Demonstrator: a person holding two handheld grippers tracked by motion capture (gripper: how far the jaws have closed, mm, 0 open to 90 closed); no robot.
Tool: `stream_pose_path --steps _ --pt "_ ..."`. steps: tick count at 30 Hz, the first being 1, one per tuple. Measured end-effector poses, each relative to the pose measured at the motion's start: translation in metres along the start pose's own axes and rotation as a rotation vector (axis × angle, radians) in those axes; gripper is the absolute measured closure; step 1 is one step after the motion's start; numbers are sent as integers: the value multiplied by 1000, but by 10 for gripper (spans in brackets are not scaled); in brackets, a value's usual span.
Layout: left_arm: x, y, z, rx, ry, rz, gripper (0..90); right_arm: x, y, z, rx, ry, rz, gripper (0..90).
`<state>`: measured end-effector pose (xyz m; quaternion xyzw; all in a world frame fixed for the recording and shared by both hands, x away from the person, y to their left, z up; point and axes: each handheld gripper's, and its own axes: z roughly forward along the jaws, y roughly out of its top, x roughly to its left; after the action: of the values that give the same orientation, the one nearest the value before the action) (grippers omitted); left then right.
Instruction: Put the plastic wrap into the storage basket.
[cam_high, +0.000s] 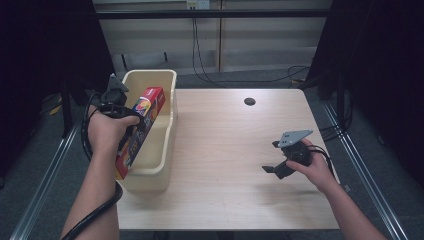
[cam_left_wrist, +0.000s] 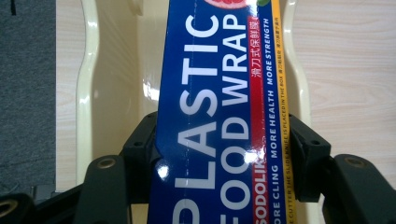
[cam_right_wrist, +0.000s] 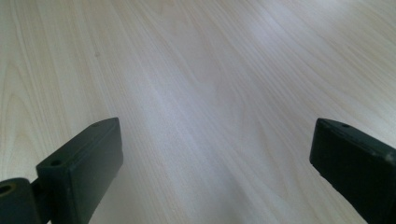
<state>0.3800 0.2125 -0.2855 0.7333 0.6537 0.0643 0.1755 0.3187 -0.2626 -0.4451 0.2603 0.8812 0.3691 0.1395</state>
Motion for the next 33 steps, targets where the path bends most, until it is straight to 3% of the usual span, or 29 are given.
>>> stream_pose_path --steps 17,33 --pt "1 -5 15 42 -2 -15 398 1 0 1 6 -2 -2 23" --pt "9 -9 31 73 -2 -60 396 2 -1 4 12 3 -9 23"
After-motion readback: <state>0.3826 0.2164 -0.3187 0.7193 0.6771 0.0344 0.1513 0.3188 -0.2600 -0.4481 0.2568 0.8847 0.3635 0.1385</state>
